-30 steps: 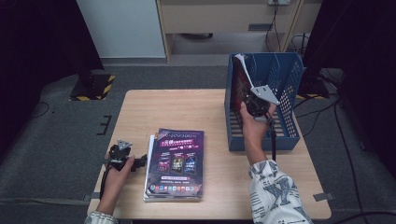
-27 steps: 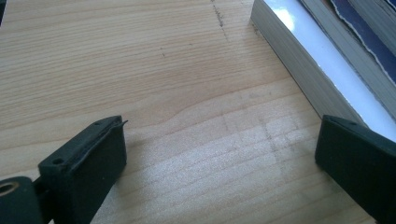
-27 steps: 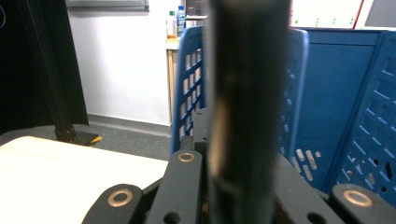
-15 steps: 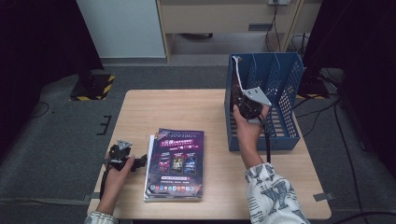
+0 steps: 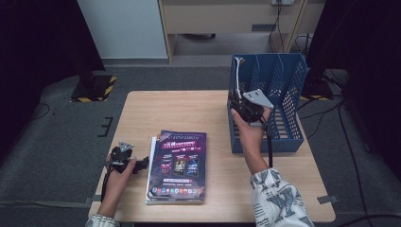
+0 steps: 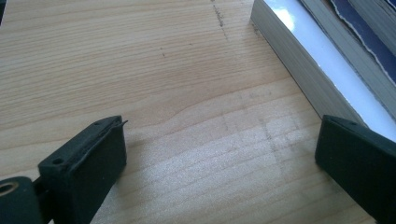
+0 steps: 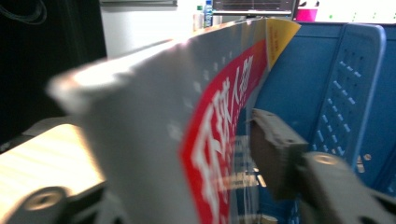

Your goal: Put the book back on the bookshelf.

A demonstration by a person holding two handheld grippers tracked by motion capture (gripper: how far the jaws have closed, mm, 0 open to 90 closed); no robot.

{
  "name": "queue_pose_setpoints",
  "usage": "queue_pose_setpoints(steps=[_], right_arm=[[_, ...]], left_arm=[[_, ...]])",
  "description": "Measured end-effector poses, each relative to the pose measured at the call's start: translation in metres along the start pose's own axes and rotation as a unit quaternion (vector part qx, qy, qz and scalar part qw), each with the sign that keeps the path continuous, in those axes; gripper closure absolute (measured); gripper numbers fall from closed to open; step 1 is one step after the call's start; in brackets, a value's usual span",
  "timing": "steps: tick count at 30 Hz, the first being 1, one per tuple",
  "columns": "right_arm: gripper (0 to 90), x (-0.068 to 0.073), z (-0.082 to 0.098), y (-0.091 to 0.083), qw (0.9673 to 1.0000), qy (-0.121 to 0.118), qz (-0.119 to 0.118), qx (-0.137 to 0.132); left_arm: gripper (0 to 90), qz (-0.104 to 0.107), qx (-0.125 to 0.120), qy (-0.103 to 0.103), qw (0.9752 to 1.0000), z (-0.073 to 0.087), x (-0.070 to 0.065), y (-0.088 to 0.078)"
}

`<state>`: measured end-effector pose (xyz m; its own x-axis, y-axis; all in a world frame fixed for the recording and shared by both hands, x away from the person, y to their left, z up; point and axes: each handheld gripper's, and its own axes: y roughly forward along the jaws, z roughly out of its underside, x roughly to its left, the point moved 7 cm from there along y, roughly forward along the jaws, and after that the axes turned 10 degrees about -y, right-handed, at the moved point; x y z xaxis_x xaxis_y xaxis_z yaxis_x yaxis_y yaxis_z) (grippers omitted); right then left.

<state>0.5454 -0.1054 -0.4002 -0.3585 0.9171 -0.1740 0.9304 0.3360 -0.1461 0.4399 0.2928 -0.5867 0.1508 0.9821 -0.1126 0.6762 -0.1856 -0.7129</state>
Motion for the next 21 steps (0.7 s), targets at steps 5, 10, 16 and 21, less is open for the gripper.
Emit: queue_pose_setpoints(steps=[5,10,16,21], right_arm=[[32.1,-0.001,0.007,-0.004,0.9999,0.001,-0.013,0.011],[26.4,-0.003,0.015,-0.016,0.9989,0.005,-0.044,0.014],[21.4,0.002,0.022,-0.030,0.9975,-0.018,-0.065,0.020],[17.1,0.008,0.032,-0.046,0.9959,-0.025,-0.083,0.024]], left_arm=[[1.5,0.000,0.000,0.000,1.0000,0.000,0.000,0.000],[1.4,0.000,0.000,0.000,1.0000,0.000,0.000,0.000],[1.4,0.000,0.000,0.000,1.0000,0.000,0.000,0.000],[1.2,0.001,0.001,0.000,1.0000,0.000,0.000,0.000]])
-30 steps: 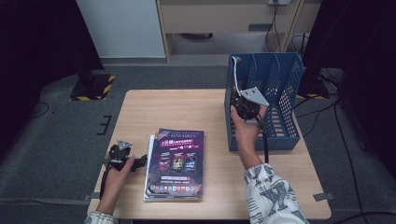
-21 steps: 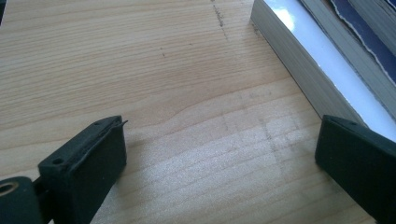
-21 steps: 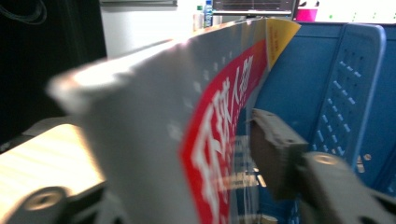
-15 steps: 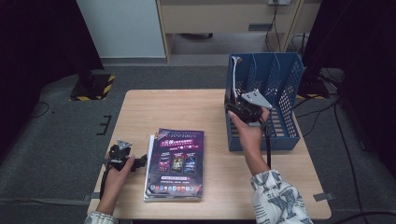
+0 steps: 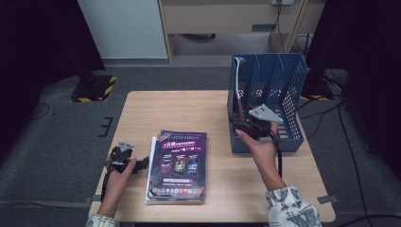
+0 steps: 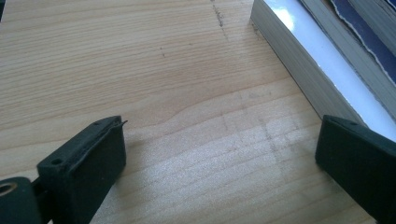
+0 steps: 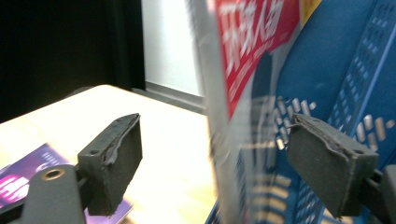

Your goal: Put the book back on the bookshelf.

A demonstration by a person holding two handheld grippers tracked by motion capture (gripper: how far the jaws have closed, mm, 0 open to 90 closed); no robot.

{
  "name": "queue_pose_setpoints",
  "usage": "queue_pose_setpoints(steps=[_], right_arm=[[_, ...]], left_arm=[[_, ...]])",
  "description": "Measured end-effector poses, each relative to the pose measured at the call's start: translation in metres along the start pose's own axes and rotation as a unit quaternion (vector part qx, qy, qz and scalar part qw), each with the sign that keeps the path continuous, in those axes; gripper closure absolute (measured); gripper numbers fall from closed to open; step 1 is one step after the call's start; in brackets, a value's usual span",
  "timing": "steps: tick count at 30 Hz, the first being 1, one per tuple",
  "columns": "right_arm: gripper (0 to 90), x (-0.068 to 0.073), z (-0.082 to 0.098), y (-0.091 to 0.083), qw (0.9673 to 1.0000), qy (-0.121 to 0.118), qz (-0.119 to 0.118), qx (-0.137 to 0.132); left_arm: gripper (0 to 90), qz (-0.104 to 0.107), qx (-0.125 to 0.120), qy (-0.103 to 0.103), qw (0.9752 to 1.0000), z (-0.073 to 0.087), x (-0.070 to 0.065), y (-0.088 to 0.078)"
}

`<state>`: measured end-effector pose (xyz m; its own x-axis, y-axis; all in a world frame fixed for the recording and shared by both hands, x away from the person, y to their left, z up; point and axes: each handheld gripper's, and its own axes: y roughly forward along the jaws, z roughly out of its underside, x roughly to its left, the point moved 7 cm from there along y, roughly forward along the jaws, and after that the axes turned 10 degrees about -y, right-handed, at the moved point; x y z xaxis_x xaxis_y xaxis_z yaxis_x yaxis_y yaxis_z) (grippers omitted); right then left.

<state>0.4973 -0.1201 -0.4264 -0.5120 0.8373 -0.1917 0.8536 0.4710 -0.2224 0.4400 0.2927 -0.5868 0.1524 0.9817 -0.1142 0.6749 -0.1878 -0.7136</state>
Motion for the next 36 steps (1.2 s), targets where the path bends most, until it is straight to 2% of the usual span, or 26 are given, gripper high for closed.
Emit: queue_pose_setpoints(steps=[5,10,15,19,25,27,31,36], right_arm=[[14.4,0.015,0.017,-0.011,0.9993,0.000,-0.033,0.020],[15.3,0.030,0.028,-0.024,0.9982,-0.005,-0.054,0.025],[17.8,0.047,0.034,-0.032,0.9961,-0.009,-0.085,0.023],[18.5,0.065,0.035,-0.031,0.9939,-0.016,-0.106,0.024],[17.7,0.092,0.039,-0.026,0.9890,-0.030,-0.139,0.039],[16.7,0.099,0.040,-0.024,0.9877,-0.028,-0.148,0.041],[14.7,0.112,0.045,-0.019,0.9847,-0.013,-0.164,0.059],[15.3,0.127,0.054,-0.012,0.9793,-0.013,-0.187,0.076]], left_arm=[[1.0,0.002,0.000,0.000,1.0000,0.000,0.000,0.000],[2.2,0.005,-0.002,0.000,1.0000,0.000,0.000,-0.001],[4.4,0.010,-0.009,-0.012,0.9998,-0.002,0.001,-0.007],[5.2,0.015,-0.018,-0.017,0.9996,-0.004,0.000,-0.013],[7.5,0.028,-0.034,-0.030,0.9986,-0.008,-0.004,-0.026],[8.4,0.038,-0.041,-0.034,0.9979,-0.010,-0.007,-0.032],[11.9,0.060,-0.053,-0.028,0.9964,-0.012,-0.018,-0.042],[21.7,0.092,-0.052,0.009,0.9944,-0.011,-0.040,-0.052]])
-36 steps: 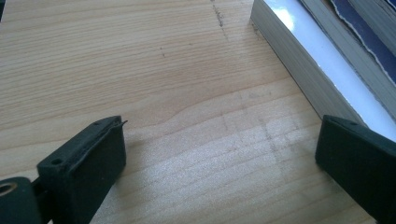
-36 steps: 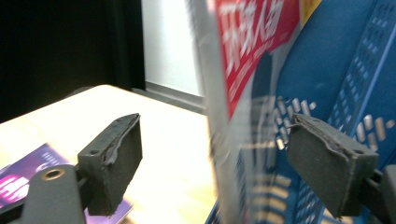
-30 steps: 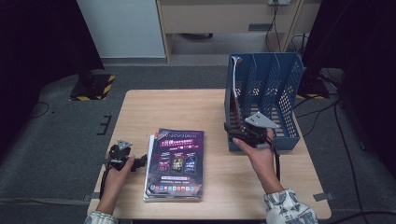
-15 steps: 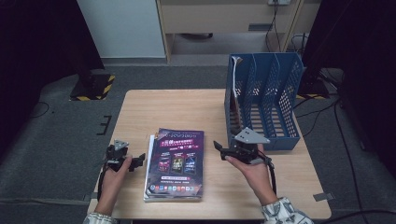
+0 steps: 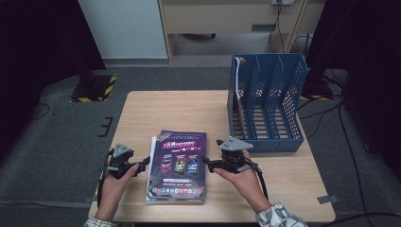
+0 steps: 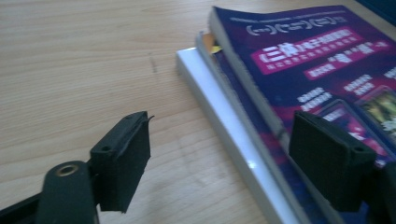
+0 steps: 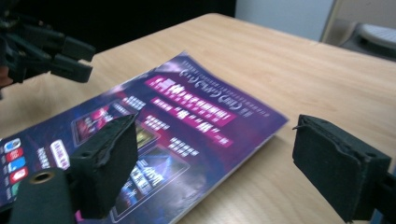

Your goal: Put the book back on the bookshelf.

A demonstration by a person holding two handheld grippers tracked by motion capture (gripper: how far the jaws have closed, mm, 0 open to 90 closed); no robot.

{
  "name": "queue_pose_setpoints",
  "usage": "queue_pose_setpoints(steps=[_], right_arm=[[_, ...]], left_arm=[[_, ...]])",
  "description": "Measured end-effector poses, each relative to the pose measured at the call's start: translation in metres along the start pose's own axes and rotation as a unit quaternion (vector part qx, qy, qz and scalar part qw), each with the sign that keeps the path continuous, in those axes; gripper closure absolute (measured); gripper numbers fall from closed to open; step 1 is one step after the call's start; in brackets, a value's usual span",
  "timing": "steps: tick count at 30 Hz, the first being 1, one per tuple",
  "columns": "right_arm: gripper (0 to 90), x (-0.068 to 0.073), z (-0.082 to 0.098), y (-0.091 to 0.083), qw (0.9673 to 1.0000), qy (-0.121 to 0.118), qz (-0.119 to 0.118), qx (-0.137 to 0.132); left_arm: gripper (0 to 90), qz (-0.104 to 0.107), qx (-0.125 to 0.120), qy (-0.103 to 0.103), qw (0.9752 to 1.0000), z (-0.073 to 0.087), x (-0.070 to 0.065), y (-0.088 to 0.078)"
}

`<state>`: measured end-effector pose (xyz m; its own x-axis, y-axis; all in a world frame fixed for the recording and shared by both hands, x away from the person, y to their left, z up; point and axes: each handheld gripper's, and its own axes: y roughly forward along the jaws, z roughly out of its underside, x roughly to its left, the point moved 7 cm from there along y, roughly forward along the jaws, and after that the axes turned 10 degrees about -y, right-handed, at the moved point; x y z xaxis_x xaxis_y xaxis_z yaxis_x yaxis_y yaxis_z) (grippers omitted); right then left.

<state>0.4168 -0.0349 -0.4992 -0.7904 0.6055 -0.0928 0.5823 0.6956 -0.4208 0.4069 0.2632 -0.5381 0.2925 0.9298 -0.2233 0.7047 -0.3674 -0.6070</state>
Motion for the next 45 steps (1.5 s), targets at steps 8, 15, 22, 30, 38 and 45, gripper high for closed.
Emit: queue_pose_setpoints(steps=[8,15,22,30,38,45], right_arm=[[17.5,0.016,0.008,0.019,0.9992,-0.013,-0.017,0.034],[17.5,0.016,0.016,0.032,0.9982,-0.016,-0.026,0.052],[18.0,0.015,0.023,0.036,0.9977,-0.013,-0.036,0.055],[18.2,0.011,0.026,0.044,0.9978,0.009,-0.044,0.050],[15.1,0.005,0.029,0.058,0.9948,0.043,-0.066,0.064],[13.6,0.008,0.040,0.057,0.9933,0.036,-0.072,0.083]], left_arm=[[32.4,0.043,0.012,0.037,0.9983,0.001,-0.029,0.006],[33.6,0.048,0.022,0.045,0.9976,0.006,-0.034,0.012],[33.5,0.048,0.022,0.047,0.9975,0.006,-0.034,0.015],[33.6,0.050,0.032,0.048,0.9971,0.009,-0.036,0.021],[33.2,0.055,0.040,0.050,0.9964,0.012,-0.038,0.025],[33.7,0.059,0.040,0.050,0.9962,0.012,-0.039,0.025]])
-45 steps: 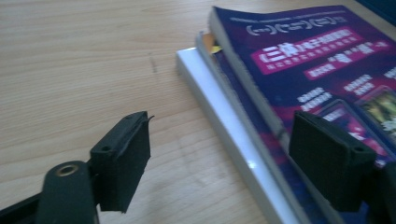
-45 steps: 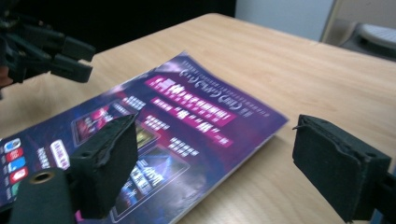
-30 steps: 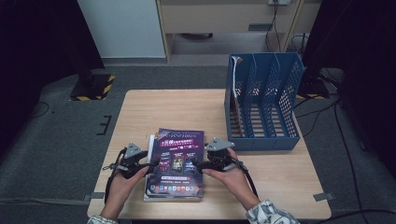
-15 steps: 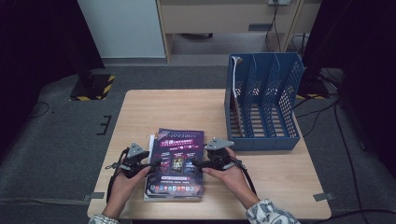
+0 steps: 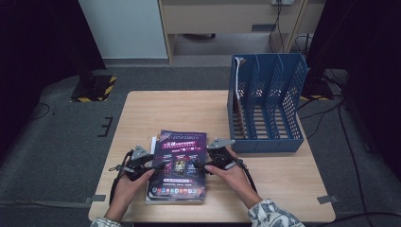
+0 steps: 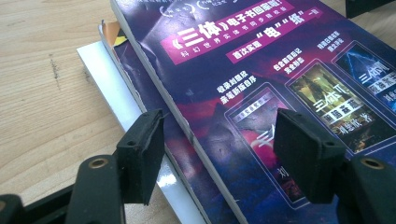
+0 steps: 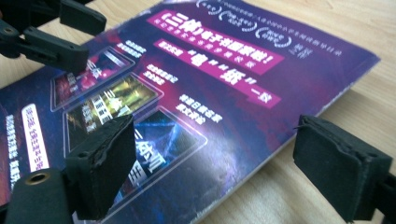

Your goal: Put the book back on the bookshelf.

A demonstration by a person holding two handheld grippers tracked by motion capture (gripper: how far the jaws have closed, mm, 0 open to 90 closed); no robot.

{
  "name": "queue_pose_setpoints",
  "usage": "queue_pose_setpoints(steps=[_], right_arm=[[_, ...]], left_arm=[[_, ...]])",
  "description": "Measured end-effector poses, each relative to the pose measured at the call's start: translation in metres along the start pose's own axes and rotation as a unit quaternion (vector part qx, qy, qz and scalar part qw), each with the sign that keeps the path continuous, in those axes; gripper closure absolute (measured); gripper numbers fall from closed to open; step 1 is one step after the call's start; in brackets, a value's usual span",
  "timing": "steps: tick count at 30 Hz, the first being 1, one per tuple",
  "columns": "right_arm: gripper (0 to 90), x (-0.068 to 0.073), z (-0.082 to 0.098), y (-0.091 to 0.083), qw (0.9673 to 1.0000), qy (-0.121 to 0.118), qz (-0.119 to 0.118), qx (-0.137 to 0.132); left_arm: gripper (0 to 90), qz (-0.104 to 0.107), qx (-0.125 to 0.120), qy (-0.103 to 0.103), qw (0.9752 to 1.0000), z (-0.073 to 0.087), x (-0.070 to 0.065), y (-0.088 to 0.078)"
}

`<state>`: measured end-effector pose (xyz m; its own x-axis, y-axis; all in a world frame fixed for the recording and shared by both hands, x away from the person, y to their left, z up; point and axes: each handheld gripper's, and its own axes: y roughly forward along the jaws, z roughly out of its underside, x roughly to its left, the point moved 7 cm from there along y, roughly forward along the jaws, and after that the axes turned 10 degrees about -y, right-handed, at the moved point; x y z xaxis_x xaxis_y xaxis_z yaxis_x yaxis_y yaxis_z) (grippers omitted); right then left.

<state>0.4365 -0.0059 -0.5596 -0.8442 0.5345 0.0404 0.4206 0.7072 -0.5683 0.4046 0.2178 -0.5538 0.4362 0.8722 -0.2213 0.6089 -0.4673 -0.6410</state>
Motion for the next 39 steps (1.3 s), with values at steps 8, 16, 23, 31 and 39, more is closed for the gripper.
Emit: queue_pose_setpoints(steps=[8,16,23,31,39], right_arm=[[10.5,-0.001,0.007,0.002,0.9998,0.012,-0.005,0.015],[9.8,0.000,0.009,0.002,0.9995,0.020,-0.009,0.020],[9.0,0.000,0.009,0.002,0.9993,0.027,-0.015,0.022],[8.4,0.001,0.011,0.001,0.9991,0.026,-0.022,0.027],[8.2,0.002,0.011,0.000,0.9990,0.025,-0.022,0.028]], left_arm=[[33.9,0.002,0.002,0.005,1.0000,0.000,0.000,0.000],[34.8,0.000,0.002,0.020,0.9998,0.000,-0.002,0.000],[33.4,0.002,0.005,0.025,0.9997,-0.001,-0.004,0.000],[40.1,0.033,-0.017,0.008,0.9993,-0.009,-0.007,-0.005],[29.3,0.012,0.005,0.018,0.9998,-0.001,-0.008,0.006]])
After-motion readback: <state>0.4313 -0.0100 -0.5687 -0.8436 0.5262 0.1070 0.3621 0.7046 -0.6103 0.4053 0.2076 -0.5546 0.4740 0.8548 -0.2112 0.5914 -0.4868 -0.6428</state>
